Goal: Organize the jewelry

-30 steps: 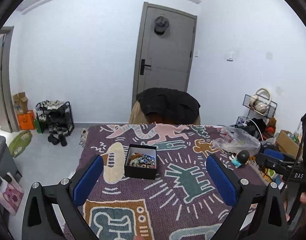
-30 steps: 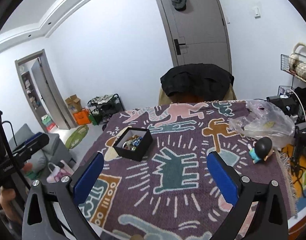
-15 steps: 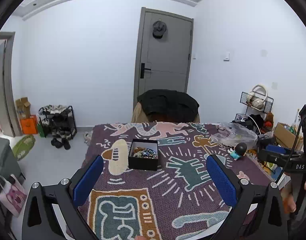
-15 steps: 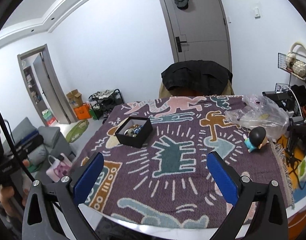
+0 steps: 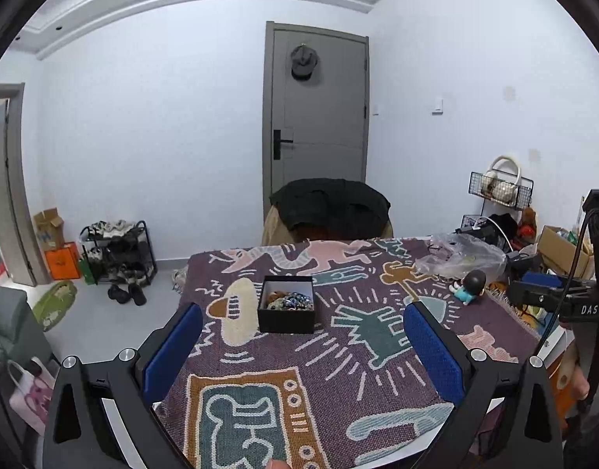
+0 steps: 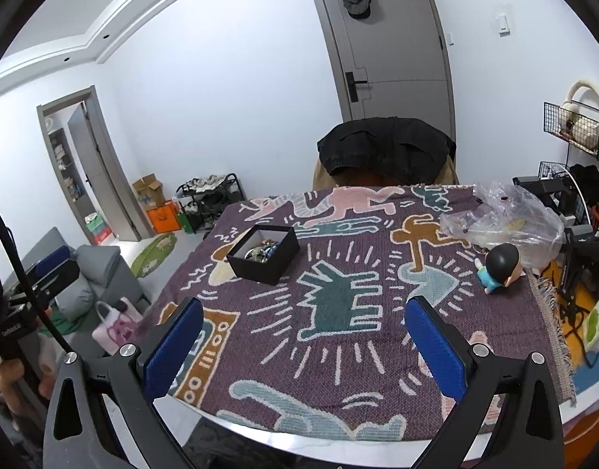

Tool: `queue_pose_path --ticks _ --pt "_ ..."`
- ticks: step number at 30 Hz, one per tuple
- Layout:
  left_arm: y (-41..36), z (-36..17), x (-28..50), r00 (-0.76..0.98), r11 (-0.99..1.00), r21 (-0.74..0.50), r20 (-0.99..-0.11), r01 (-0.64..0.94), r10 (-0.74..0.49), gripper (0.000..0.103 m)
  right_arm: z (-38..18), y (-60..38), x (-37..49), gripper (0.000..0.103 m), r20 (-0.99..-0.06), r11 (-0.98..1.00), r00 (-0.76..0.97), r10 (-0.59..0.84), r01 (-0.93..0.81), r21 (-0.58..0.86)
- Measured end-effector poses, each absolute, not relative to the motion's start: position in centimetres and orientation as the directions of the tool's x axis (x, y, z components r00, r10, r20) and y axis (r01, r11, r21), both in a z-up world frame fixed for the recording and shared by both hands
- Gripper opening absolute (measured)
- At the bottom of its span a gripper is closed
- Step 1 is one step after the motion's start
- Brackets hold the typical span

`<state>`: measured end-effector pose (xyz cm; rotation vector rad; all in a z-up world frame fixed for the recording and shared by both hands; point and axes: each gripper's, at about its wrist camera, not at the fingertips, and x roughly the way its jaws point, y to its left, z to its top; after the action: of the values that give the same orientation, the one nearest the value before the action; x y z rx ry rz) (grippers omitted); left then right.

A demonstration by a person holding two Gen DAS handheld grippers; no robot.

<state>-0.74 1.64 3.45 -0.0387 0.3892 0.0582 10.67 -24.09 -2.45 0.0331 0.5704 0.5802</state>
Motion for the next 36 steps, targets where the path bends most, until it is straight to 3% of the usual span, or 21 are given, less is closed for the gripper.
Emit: queue_pose_path --ticks 36 --pt "1.94 3.07 -1.09 0.918 0.996 0.023 -0.387 -0.089 0.091 0.103 -1.89 -23.44 9.94 0.103 -0.493 0.833 0.686 0.536 -0.524 0.176"
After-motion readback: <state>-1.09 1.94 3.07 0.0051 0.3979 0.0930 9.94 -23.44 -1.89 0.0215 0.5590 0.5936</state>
